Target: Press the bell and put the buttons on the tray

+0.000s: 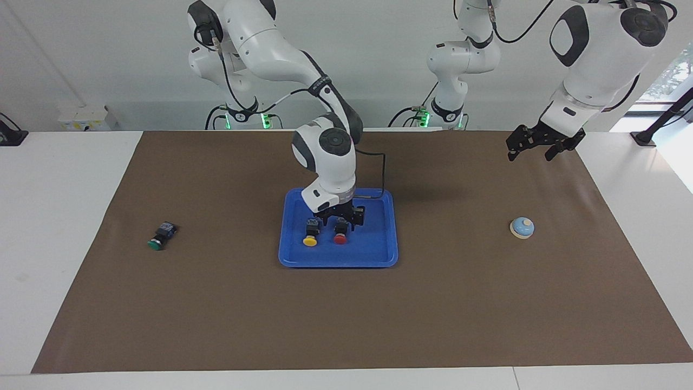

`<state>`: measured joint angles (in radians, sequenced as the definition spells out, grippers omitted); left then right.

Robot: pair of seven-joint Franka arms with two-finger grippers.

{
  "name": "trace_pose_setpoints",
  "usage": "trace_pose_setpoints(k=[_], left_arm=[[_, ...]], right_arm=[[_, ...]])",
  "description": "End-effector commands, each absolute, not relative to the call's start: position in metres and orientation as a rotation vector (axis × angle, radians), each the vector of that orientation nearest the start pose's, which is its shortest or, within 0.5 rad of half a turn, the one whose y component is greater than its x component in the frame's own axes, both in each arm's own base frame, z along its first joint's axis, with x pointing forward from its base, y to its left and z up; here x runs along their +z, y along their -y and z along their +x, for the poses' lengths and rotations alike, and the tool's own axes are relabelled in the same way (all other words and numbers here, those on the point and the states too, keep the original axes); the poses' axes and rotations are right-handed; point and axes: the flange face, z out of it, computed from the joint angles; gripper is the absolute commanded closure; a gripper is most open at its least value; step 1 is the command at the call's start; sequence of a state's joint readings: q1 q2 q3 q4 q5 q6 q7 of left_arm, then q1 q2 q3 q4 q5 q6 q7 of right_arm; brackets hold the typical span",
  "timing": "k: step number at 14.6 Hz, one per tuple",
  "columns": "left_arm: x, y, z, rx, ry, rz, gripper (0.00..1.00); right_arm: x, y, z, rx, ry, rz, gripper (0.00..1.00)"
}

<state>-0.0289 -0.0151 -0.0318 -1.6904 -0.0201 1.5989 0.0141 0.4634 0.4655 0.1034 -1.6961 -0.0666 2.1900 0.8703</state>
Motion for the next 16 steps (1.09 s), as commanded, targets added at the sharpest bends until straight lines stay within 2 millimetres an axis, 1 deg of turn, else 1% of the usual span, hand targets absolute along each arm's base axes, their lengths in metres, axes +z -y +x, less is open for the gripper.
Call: trace_pose_setpoints(k=[1,2,4,5,6,8,10,11,12,13,14,16], left_arm=[[0.585,0.034,0.545,0.097,-0.098,-3.147,0.00],[0.585,0.034,0.545,0.095,-0.098,-3.147,0.00],[0.584,0.034,0.545,0.097,-0.098,-3.147,0.00],[0.584,0.034,0.545,0.097,-0.098,-3.147,0.00],[0.585,0.034,0.545,0.095,-0.098,-3.147,0.00],[0.584,0.034,0.545,0.097,-0.098,-3.147,0.00],[0.585,0.034,0.545,0.095,-0.098,-3.147,0.00],[0.585,0.034,0.545,0.092,-0.098,-3.147,0.00],[0.584,0.034,0.545,0.097,-0.098,-3.147,0.00],[0.584,0.034,0.545,0.097,-0.098,-3.147,0.00],[0.584,0.034,0.545,0.097,-0.098,-3.147,0.00],[0.584,0.034,0.545,0.099,-0.098,-3.147,0.00]], right_arm=[[0.391,-0.297,0.583,-0.073,-0.538,-3.105,0.00],[0.413,-0.263,0.591,-0.077,-0.527,-3.114,0.00],[0.440,-0.204,0.602,-0.064,-0.434,-3.143,0.00],[0.450,-0.172,0.608,-0.058,-0.390,-3.157,0.00],[0.455,-0.145,0.612,-0.048,-0.328,-3.170,0.00],[0.461,-0.084,0.620,-0.032,-0.245,-3.183,0.00],[0.457,-0.022,0.624,-0.012,-0.163,-3.191,0.00],[0.453,0.008,0.623,-0.008,-0.152,-3.192,0.00],[0.445,0.033,0.617,0.003,-0.149,-3.198,0.00],[0.438,0.054,0.611,-0.031,-0.167,-3.207,0.00],[0.425,0.069,0.604,-0.066,-0.190,-3.216,0.00],[0.397,0.093,0.584,-0.178,-0.226,-3.216,0.00]])
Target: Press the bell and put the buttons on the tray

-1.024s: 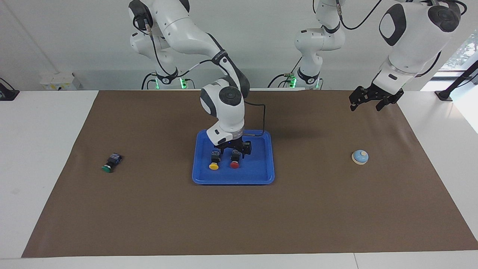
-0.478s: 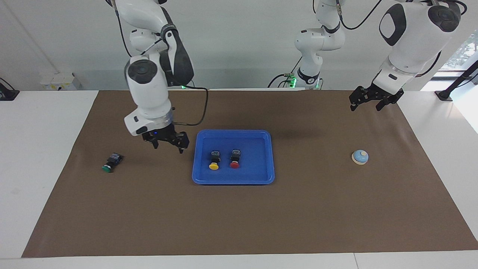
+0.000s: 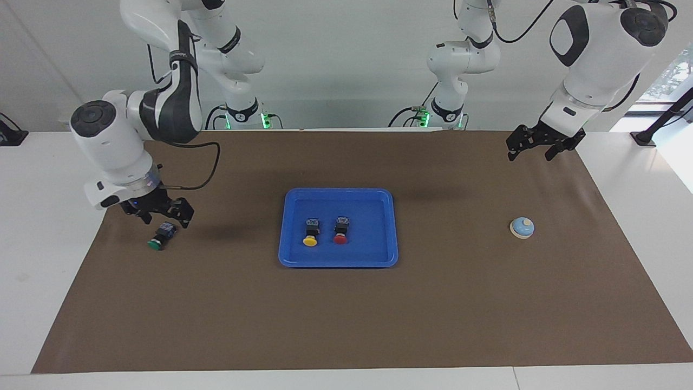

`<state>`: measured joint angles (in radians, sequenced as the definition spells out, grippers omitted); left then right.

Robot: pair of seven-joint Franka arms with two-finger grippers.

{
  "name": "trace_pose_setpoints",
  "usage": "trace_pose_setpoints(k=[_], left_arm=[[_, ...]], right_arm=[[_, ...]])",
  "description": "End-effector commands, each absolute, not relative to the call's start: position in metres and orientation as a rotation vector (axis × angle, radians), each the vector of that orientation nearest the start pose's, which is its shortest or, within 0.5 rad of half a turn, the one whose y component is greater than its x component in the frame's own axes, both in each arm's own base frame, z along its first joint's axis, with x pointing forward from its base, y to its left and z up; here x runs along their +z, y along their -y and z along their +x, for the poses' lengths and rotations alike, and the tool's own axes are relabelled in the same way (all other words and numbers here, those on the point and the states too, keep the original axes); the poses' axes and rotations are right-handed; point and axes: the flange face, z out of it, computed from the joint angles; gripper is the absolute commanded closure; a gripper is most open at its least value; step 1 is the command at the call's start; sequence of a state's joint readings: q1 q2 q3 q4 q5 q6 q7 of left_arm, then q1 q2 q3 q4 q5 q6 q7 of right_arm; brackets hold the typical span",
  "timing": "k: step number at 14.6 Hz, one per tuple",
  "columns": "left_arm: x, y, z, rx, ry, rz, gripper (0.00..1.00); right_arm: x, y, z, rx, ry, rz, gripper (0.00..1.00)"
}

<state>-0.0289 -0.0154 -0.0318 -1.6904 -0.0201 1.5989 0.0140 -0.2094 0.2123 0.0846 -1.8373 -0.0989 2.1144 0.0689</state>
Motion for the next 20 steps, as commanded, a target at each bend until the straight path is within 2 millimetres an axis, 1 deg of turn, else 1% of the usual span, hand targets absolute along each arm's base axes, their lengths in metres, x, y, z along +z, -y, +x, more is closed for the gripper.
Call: trace_pose_setpoints(k=[1,4,8,10,12,15,16,17,19,20], left_arm=[[0.584,0.034,0.545,0.097,-0.098,-3.147,0.00],[0.585,0.034,0.545,0.095,-0.098,-3.147,0.00],[0.584,0.034,0.545,0.099,-0.098,-3.147,0.00],[0.584,0.034,0.545,0.097,-0.098,-3.147,0.00],[0.584,0.034,0.545,0.099,-0.098,-3.147,0.00],[0.585,0.034,0.545,0.095,-0.098,-3.147,0.00],[0.584,0.034,0.545,0.097,-0.098,-3.147,0.00],[0.584,0.034,0.545,0.097,-0.098,-3.147,0.00],[0.584,0.034,0.545,0.097,-0.100,-3.147,0.00],[0.584,0.034,0.545,0.097,-0.098,-3.147,0.00]], right_arm=[[0.380,0.103,0.573,-0.209,-0.255,-3.211,0.00],[0.353,0.128,0.560,-0.249,-0.326,-3.198,0.00],[0.317,0.132,0.567,-0.273,-0.365,-3.176,0.00],[0.312,0.142,0.565,-0.283,-0.383,-3.173,0.00],[0.301,0.144,0.565,-0.268,-0.397,-3.168,0.00],[0.293,0.144,0.568,-0.299,-0.404,-3.158,0.00],[0.291,0.143,0.567,-0.294,-0.404,-3.157,0.08],[0.290,0.143,0.565,-0.289,-0.412,-3.154,0.20],[0.288,0.141,0.562,-0.275,-0.419,-3.150,0.37],[0.286,0.141,0.561,-0.267,-0.421,-3.149,0.48]])
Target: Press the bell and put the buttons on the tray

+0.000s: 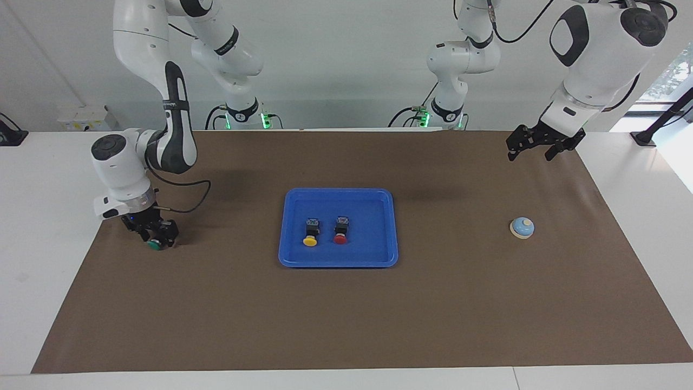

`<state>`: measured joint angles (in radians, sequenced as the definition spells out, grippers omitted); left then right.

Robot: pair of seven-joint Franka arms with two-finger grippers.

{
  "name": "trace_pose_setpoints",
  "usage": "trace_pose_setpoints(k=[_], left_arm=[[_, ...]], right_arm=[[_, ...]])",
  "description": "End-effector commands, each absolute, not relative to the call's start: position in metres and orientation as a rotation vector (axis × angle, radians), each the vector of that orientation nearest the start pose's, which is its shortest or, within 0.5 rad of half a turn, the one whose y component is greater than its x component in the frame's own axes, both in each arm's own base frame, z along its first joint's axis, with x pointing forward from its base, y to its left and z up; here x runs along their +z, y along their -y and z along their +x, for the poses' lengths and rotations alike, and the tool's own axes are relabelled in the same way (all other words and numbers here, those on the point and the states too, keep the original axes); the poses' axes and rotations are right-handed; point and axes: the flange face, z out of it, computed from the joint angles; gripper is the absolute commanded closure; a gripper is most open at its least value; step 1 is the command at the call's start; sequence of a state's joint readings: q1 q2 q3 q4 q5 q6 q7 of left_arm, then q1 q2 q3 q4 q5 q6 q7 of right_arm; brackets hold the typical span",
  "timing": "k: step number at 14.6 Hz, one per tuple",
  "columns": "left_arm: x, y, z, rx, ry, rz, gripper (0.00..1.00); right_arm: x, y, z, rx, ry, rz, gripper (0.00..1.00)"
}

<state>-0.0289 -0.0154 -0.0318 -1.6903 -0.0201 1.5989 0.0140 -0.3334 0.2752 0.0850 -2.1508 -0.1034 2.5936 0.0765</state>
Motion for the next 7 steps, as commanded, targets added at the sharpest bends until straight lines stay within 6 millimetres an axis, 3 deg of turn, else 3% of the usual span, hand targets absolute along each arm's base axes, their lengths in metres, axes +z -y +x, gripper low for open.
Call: trace_pose_setpoints(k=[1,2,3,7], left_arm=[[0.5845,0.0339,0.5452,0.095,-0.098,-3.147,0.00],[0.5838,0.0339,0.5451,0.097,-0.098,-3.147,0.00],[0.5845,0.0339,0.5452,0.095,-0.098,-3.147,0.00],[0.5838,0.0339,0.5451,0.097,-0.098,-3.147,0.00]], right_arm=[[0.2869,0.1416,0.5602,-0.267,-0.421,-3.150,0.65],[0.2867,0.1407,0.5603,-0.265,-0.421,-3.150,0.91],[0.2865,0.1407,0.5602,-0.262,-0.419,-3.150,1.00],[0.2957,0.1325,0.5655,-0.270,-0.398,-3.151,1.00]])
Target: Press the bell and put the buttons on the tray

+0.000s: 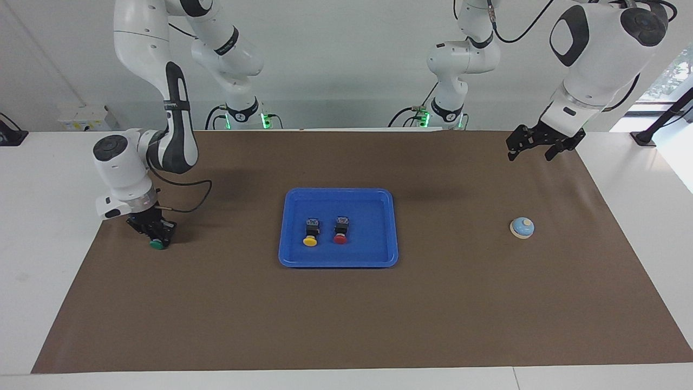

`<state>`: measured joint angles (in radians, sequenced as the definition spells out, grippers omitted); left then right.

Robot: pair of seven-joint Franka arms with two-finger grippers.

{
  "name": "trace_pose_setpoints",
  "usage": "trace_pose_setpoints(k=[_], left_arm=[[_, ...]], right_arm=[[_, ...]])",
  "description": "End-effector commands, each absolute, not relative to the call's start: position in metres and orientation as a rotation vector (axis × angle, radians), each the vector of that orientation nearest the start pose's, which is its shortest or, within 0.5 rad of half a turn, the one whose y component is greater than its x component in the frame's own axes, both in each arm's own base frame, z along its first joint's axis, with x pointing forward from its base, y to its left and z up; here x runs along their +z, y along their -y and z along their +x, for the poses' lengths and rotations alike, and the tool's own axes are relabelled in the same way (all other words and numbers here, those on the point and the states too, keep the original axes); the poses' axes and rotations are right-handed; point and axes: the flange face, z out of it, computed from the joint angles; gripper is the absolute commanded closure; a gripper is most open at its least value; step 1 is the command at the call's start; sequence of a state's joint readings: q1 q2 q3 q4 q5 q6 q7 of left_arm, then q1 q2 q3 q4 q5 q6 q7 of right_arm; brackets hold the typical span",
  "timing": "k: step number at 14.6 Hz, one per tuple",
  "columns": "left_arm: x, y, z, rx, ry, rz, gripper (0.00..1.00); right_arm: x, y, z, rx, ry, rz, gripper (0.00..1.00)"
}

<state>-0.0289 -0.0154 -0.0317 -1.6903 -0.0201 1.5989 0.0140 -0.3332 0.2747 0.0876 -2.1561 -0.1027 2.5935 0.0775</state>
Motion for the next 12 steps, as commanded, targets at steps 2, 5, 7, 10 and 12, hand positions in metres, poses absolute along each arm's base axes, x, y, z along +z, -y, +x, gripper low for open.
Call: trace_pose_setpoints(k=[2,5,7,10,12], left_arm=[[0.584,0.034,0.545,0.097,-0.098,-3.147,0.00],[0.585,0.034,0.545,0.095,-0.098,-3.147,0.00],[0.585,0.034,0.545,0.095,-0.098,-3.147,0.00],[0.584,0.034,0.545,0.099,-0.098,-3.147,0.00],[0.585,0.034,0.545,0.092,-0.098,-3.147,0.00]], right_arm=[[0.321,0.110,0.583,-0.210,-0.409,-3.134,1.00],[0.389,0.038,0.626,-0.102,-0.472,-3.082,1.00],[0.419,-0.028,0.649,-0.057,-0.517,-3.070,1.00],[0.437,-0.127,0.650,-0.048,-0.483,-3.070,1.00],[0.438,-0.198,0.637,-0.055,-0.459,-3.071,1.00]])
